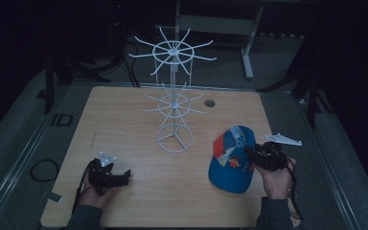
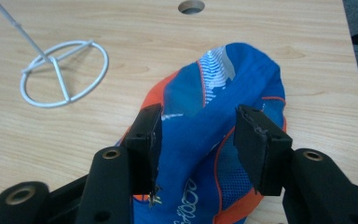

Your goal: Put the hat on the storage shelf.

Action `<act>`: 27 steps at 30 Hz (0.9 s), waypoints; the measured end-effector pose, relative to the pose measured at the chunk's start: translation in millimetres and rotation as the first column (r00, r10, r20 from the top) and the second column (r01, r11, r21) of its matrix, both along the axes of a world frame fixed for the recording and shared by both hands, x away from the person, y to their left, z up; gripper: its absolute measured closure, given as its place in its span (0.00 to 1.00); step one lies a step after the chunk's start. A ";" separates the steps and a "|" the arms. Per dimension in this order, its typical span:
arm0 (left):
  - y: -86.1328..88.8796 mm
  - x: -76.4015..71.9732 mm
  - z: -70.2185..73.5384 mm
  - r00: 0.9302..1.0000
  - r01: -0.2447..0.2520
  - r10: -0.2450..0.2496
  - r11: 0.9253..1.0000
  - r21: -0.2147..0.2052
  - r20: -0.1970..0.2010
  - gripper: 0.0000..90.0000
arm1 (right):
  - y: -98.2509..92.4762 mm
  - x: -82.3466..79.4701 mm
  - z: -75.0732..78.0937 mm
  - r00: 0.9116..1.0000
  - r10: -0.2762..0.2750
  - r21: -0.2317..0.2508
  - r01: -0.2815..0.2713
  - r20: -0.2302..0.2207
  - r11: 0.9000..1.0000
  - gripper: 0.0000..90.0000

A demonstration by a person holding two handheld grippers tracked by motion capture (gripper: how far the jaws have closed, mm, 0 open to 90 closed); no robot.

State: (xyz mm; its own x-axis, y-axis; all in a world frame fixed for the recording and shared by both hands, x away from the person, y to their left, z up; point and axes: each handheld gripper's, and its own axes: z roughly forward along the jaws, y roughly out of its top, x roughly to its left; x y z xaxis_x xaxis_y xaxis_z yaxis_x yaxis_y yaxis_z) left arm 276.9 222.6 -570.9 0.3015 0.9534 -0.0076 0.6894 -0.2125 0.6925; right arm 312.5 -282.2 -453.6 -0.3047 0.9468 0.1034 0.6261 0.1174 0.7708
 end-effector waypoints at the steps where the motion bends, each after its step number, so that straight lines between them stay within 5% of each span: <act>1: 0.0 0.0 0.1 1.000 0.000 0.000 1.000 0.000 -0.001 0.03 | -0.5 0.0 1.6 1.000 -0.001 0.001 0.001 0.002 1.000 0.56; 9: -0.3 0.3 0.0 1.000 -0.002 0.002 1.000 -0.001 0.001 0.03 | -0.2 4.3 12.2 1.000 -0.011 0.002 0.011 0.015 1.000 0.46; 27: -0.4 0.3 0.0 1.000 -0.003 0.003 1.000 -0.003 0.001 0.03 | 2.3 42.2 19.2 0.997 0.025 -0.007 -0.026 -0.080 1.000 0.38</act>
